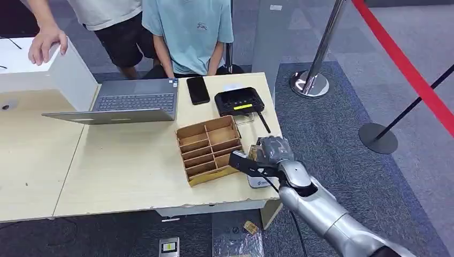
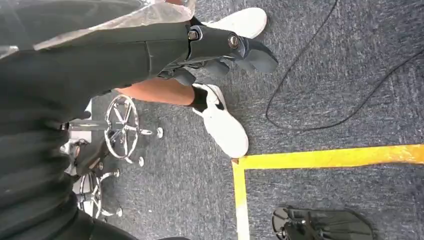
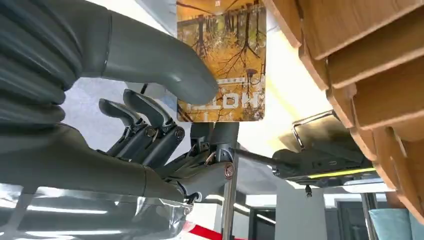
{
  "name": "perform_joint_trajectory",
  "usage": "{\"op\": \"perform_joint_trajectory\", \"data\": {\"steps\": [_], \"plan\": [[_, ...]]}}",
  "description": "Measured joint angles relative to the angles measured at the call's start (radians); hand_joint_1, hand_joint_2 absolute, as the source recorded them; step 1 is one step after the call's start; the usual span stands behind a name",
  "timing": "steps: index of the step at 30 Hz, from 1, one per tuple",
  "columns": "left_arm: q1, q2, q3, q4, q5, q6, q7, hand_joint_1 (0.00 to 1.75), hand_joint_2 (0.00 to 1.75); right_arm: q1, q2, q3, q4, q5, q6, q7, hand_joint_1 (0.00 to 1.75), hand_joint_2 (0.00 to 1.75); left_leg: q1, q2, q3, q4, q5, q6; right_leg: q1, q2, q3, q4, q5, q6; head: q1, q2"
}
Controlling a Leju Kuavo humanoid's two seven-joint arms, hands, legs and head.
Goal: Pass the card to the sensor for recognition and then transmit it.
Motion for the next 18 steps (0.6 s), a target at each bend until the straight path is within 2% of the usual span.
{"op": "perform_joint_trajectory", "data": {"steps": [18], "plan": [[-0.001, 0.000, -0.021, 0.000, 0.011, 0.001, -0.006, 0.00, 1.75, -0.002, 0.020, 0.019, 0.077, 0.027, -0.029, -0.035, 1.75, 1.75, 0.000, 0.000, 0.000, 0.000, 0.000, 0.000, 0.000, 0.000, 0.000, 0.000, 0.000, 0.000, 0.000, 0.000]]}}
